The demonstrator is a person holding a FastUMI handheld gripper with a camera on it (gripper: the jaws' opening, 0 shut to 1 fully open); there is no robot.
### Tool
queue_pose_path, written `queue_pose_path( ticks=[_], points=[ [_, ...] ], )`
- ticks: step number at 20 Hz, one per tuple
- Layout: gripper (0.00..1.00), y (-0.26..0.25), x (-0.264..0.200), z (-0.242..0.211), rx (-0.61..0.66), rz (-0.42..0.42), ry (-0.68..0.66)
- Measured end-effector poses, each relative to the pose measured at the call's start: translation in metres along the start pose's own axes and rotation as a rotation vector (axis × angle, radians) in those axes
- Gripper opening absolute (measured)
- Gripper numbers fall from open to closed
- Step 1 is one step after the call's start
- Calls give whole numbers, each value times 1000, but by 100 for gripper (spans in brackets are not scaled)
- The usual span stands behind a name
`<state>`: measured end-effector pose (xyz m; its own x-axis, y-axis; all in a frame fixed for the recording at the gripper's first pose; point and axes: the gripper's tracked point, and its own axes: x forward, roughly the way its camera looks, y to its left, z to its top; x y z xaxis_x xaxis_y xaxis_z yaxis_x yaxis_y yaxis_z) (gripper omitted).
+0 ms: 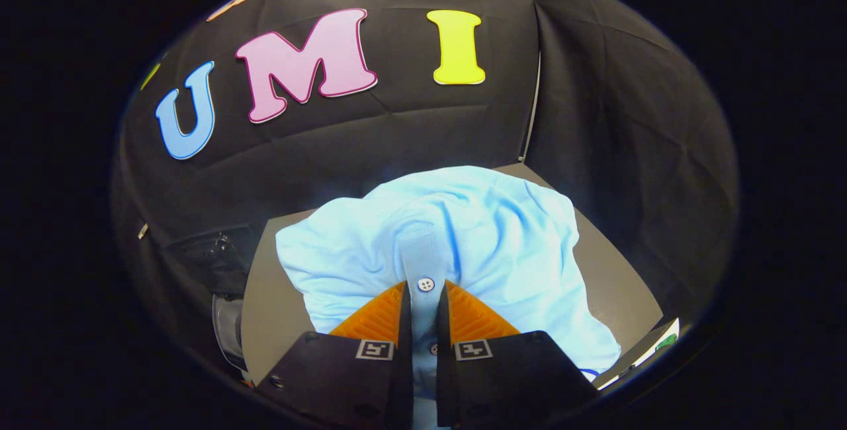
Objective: Put the clothes into the washing machine and then close the washing machine lid.
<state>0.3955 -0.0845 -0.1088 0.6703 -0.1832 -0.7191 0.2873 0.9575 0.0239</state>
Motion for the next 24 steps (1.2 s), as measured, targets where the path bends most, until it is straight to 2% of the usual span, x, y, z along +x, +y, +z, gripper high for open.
queue_pose_path(
  ticks=[4,11,21,22,23,24],
  points=[
    [19,6,-7,-4,-86,-72,10],
    [18,58,-33,1,-168,-60,-21],
    [18,208,-84,-28,-308,98,-42],
    [18,223,-87,-35,-324,111,-42],
    [10,236,-90,-41,-347,112,-37],
    [10,249,-92,-47,-367,119,-33]
  ],
)
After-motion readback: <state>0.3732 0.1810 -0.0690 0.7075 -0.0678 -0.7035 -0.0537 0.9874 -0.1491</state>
